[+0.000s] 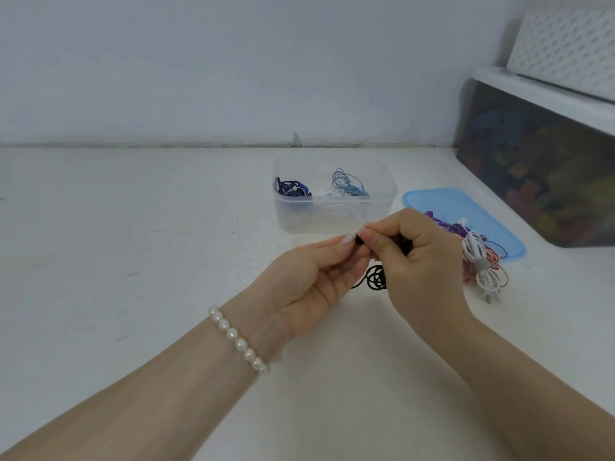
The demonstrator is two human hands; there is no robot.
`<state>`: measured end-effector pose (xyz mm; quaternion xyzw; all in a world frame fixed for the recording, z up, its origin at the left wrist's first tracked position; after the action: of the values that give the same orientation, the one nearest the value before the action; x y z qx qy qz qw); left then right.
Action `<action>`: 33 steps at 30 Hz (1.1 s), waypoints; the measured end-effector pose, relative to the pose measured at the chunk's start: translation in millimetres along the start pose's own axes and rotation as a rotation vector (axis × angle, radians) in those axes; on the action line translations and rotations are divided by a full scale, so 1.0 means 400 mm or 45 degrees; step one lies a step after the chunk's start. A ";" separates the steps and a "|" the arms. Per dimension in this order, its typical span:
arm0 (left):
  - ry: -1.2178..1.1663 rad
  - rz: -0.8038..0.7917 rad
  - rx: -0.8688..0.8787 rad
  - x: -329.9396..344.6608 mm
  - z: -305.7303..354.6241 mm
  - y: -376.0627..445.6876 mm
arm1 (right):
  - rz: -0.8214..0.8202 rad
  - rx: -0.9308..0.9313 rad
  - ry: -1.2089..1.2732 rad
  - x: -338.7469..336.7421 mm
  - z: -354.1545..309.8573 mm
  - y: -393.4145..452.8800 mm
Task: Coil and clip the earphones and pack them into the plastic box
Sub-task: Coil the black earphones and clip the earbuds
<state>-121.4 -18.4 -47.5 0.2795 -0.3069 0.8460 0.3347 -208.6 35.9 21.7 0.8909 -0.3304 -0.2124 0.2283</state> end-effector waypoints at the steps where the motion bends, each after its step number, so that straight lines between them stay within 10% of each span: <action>1: 0.003 -0.017 0.002 0.003 0.001 0.000 | 0.007 0.034 0.034 -0.002 0.006 0.002; 11: 0.108 -0.076 0.020 0.012 0.007 -0.005 | -0.038 -0.061 -0.142 -0.012 0.005 0.015; 33: 0.668 0.010 0.381 0.005 0.059 0.010 | -0.291 0.712 0.620 0.028 0.065 0.001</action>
<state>-119.4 -36.7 -31.8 0.0964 -0.0829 0.9264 0.3545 -214.7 21.2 -1.5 0.9741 -0.2104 0.0796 0.0234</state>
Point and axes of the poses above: each hand's wrist, its own y-axis towards the middle knuckle, its own x-axis out of the palm, z = x × y, the point moved 9 cm from there along y, towards the middle knuckle, and after that the axes turned 4 degrees about y, right-handed, at the moved point
